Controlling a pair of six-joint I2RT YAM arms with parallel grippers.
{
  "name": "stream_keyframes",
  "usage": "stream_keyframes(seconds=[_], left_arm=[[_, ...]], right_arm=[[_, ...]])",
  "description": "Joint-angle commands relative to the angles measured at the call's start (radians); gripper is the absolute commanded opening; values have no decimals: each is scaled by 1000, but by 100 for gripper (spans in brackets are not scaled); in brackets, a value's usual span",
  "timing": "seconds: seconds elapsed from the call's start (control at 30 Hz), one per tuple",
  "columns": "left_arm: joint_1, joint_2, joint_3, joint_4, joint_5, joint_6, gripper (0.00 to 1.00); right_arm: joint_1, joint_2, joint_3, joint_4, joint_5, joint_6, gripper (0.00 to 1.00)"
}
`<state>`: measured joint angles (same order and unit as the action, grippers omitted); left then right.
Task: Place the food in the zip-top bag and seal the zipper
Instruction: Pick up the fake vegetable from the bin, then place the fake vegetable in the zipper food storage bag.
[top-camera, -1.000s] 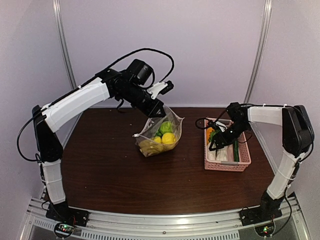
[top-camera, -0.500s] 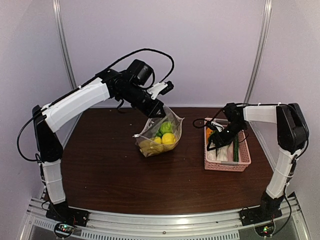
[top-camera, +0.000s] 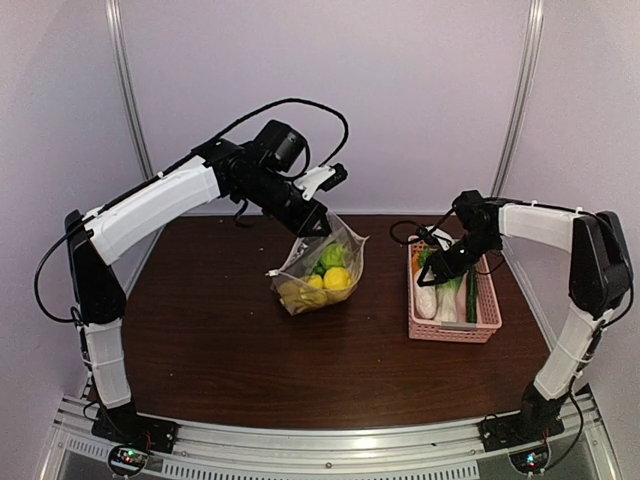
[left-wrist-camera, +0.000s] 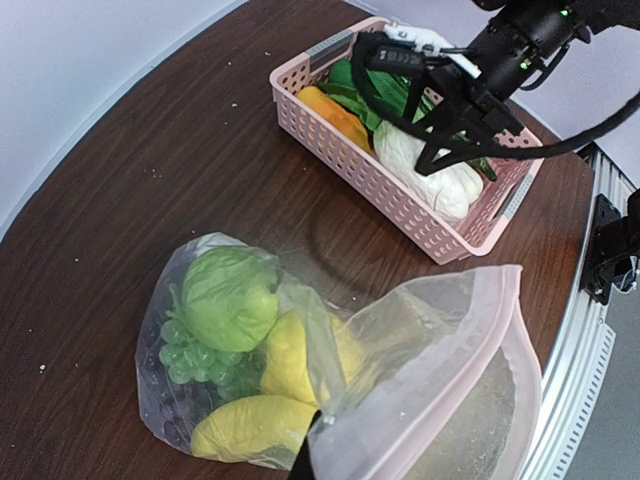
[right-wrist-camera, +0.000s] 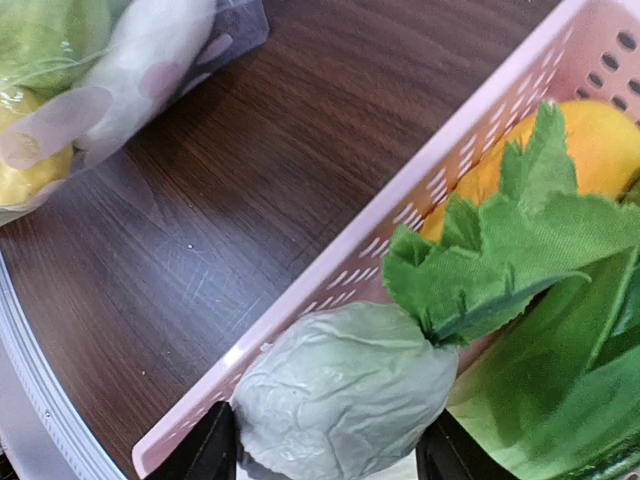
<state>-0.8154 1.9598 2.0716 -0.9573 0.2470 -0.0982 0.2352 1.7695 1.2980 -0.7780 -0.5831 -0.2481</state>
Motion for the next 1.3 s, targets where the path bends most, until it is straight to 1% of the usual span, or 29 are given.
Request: stream_keyframes(seconds=[0.0, 0.17, 0.23, 0.3, 0.4, 0.53, 0.7, 0.87, 1.07, 1.27], left_arm=[[-4, -25, -8, 42, 2, 0, 0], [-4, -22, -9, 42, 5, 0, 0], [-4, -21, -9, 41, 12, 0, 0], [-4, -20, -7, 42, 17, 0, 0], [-4, -20, -6, 42, 20, 0, 0], [-4, -16, -8, 43, 23, 2, 0], [-4, -16, -7, 44, 40, -1, 0], [-3, -17, -6, 52, 77, -10, 0], [-1, -16, -6, 55, 91, -14, 0], [20, -18, -4, 65, 170, -28, 0]], right_arm=[[6, -110, 7, -9, 28, -37, 44], [5, -194, 30, -30, -16, -80, 43], [5, -227, 44, -30, -43, -98, 42], [7, -266, 30, 1, -79, -105, 40], [16, -319, 25, 40, -156, -115, 41], [72, -377, 90, 78, -187, -144, 42], [164, -414, 125, 152, -170, -180, 43], [261, -350, 251, 67, -143, -245, 43], [391, -305, 386, -13, -119, -308, 43], [500, -285, 435, -68, 11, -411, 43]])
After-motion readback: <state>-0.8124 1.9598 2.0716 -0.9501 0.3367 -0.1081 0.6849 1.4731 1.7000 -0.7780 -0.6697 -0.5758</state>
